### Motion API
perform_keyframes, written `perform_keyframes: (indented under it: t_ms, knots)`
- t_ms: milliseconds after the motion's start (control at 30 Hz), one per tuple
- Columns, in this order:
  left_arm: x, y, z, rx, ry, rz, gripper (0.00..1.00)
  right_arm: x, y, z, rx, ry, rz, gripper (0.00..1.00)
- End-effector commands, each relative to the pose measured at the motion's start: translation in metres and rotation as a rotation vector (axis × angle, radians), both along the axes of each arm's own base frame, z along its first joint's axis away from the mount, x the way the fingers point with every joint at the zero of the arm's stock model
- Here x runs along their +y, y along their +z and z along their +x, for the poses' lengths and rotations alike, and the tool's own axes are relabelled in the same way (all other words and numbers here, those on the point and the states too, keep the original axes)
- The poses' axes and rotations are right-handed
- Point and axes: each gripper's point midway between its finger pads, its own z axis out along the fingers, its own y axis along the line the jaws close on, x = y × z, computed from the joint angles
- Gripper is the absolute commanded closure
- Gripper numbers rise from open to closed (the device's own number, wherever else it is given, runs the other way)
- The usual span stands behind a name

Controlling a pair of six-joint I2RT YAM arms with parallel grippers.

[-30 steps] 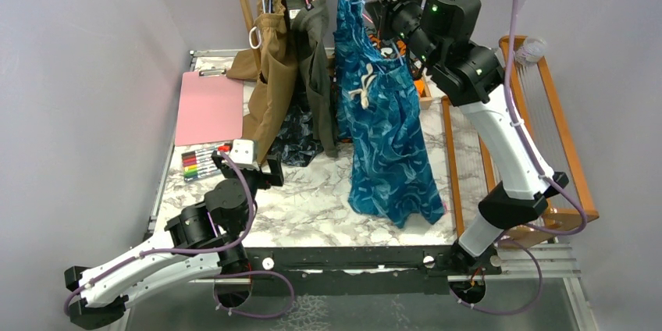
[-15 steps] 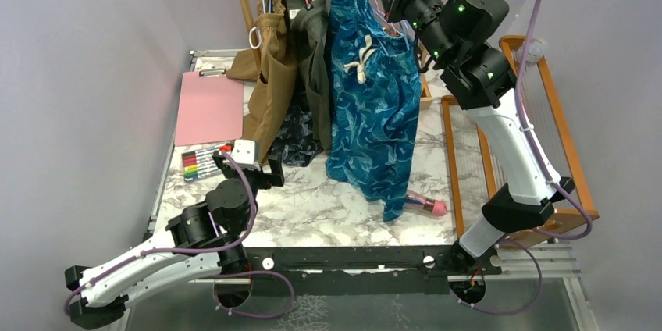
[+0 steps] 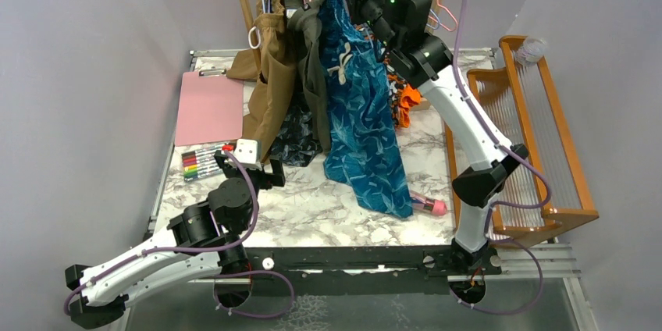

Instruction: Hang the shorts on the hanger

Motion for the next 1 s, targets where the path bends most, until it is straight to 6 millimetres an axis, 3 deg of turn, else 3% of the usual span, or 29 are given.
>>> perform_keyframes:
  t_ms: [0, 467, 700, 833, 967]
  knots:
    - [-0.003, 0.002, 0.001, -0.011, -0.009, -0.007, 0.09, -0.012, 0.057, 0.003, -0.151, -0.005, 0.150, 0.99]
    - [-0.002, 0.000, 0.003, -0.010, 0.002, 0.011, 0.09, -0.005, 0.045, 0.036, -0.159, 0.039, 0.206, 0.99]
    - [0.012, 0.011, 0.010, -0.056, 0.112, 0.033, 0.06, -0.004, 0.042, 0.020, -0.130, 0.098, 0.229, 0.99]
    - [-0.011, 0.024, 0.024, -0.057, 0.097, 0.083, 0.01, -0.006, 0.035, 0.014, -0.101, 0.105, 0.202, 0.99]
    - [-0.021, 0.037, 0.064, 0.014, 0.079, 0.019, 0.01, -0.009, 0.024, 0.008, -0.070, 0.111, 0.182, 0.99]
